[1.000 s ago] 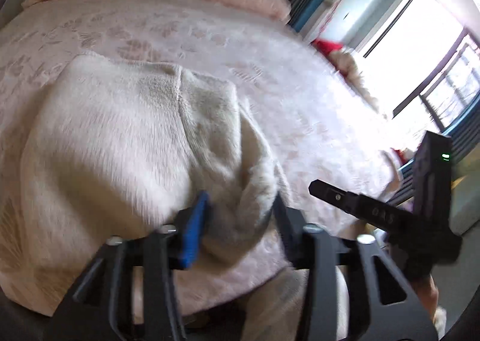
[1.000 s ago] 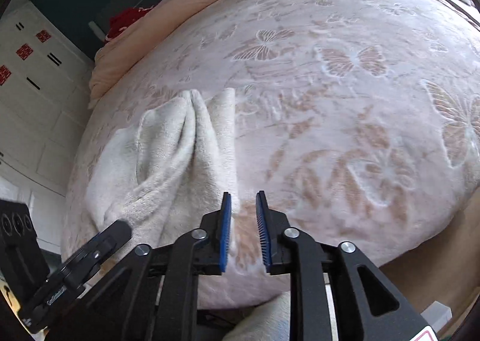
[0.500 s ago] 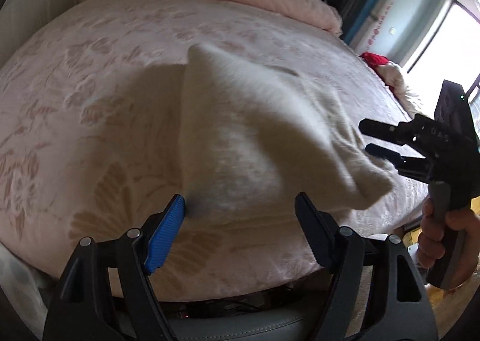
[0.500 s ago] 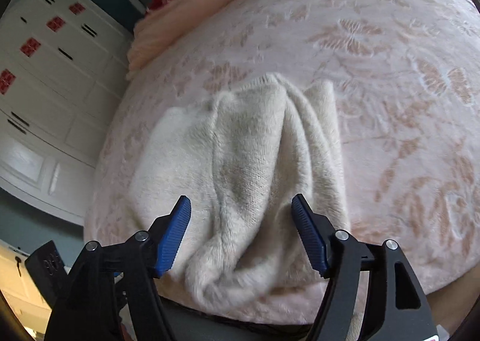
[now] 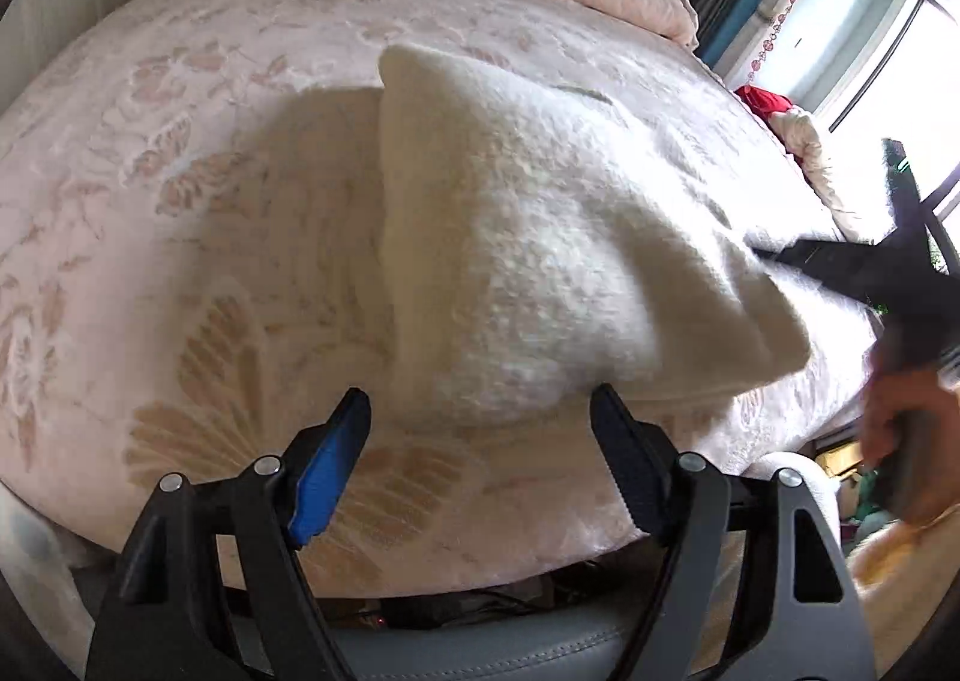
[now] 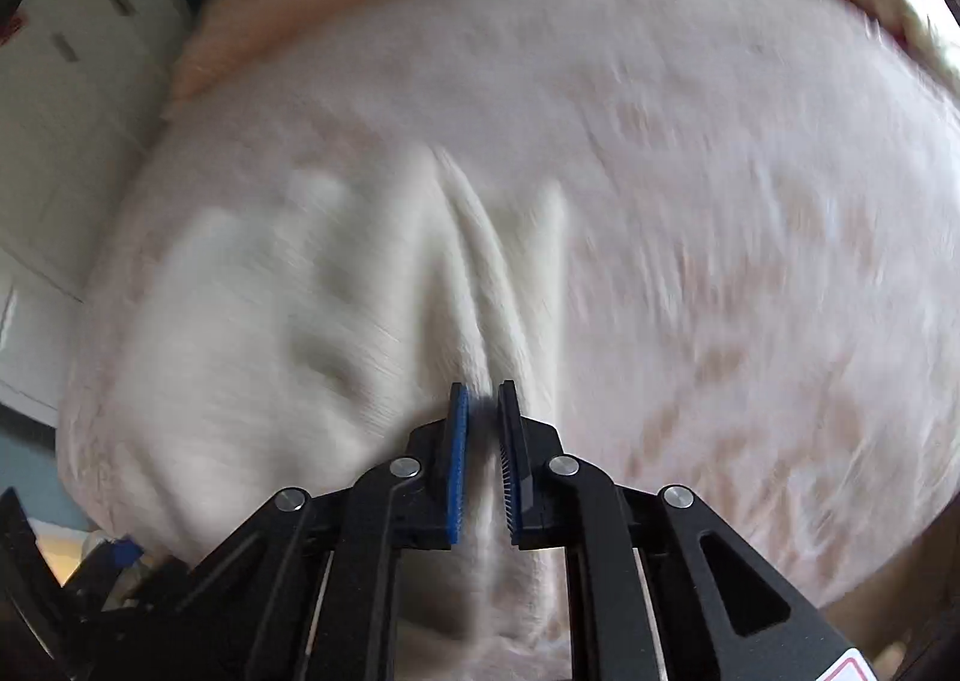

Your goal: Fold small clothes

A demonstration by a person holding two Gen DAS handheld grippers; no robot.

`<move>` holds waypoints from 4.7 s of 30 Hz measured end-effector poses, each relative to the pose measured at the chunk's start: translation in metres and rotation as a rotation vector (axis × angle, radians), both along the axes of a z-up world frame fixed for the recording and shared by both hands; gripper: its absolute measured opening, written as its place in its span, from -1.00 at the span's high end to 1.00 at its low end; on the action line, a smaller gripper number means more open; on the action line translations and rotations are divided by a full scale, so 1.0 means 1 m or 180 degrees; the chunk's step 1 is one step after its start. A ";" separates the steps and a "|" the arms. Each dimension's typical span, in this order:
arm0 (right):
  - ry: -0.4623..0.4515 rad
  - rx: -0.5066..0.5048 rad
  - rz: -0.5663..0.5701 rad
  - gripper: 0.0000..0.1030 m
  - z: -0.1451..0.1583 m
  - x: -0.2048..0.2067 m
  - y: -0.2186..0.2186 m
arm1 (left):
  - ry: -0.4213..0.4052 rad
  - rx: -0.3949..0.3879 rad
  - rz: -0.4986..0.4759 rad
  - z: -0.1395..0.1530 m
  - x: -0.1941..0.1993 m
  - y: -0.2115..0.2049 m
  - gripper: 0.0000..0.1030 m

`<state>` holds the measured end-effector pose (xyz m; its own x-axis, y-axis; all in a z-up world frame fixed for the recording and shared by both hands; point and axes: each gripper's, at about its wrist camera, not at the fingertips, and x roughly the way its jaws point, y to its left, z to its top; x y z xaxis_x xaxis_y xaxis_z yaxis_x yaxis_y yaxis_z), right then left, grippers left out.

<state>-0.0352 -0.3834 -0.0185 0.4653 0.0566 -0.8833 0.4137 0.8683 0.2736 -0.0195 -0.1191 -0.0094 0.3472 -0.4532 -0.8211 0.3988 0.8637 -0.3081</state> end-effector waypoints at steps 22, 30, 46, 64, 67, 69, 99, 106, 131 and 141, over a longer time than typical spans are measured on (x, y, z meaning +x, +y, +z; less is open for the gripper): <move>-0.1077 0.0800 -0.0063 0.81 0.070 -0.075 0.043 | 0.0006 -0.0290 -0.0065 0.016 0.000 0.018 0.85; -0.0273 0.0694 -0.0316 0.78 -0.015 -0.088 0.019 | 0.0427 -0.0090 0.0013 -0.021 0.002 0.016 0.84; -0.0844 0.0281 0.0024 -0.09 0.067 0.004 -0.012 | -0.0322 -0.0399 -0.0151 0.085 0.038 -0.039 -0.07; -0.0701 0.0208 -0.0188 0.71 0.032 0.007 -0.032 | -0.0372 0.0219 -0.0152 0.044 0.050 -0.077 -0.20; -0.0956 0.0156 -0.0119 -0.17 0.065 -0.017 -0.020 | -0.0328 0.0235 -0.0160 0.049 0.046 -0.073 -0.20; -0.0845 0.0056 0.0001 -0.23 0.066 -0.025 -0.007 | -0.0292 0.0267 -0.0126 0.047 0.044 -0.072 -0.20; -0.0377 0.0230 -0.0133 -0.63 0.023 -0.055 -0.021 | 0.0659 -0.0337 0.0435 0.010 0.071 -0.008 -0.74; -0.0421 0.1076 -0.0221 -0.70 -0.021 -0.041 -0.025 | 0.1084 -0.0649 0.0379 -0.027 0.088 -0.022 -0.91; -0.1599 0.0127 0.0227 0.31 0.281 -0.198 0.087 | -0.0004 -0.1062 -0.1107 0.217 -0.065 -0.010 0.09; -0.3404 -0.0466 0.0808 0.28 0.451 -0.221 0.162 | -0.1810 -0.1819 -0.1150 0.402 -0.090 0.085 0.03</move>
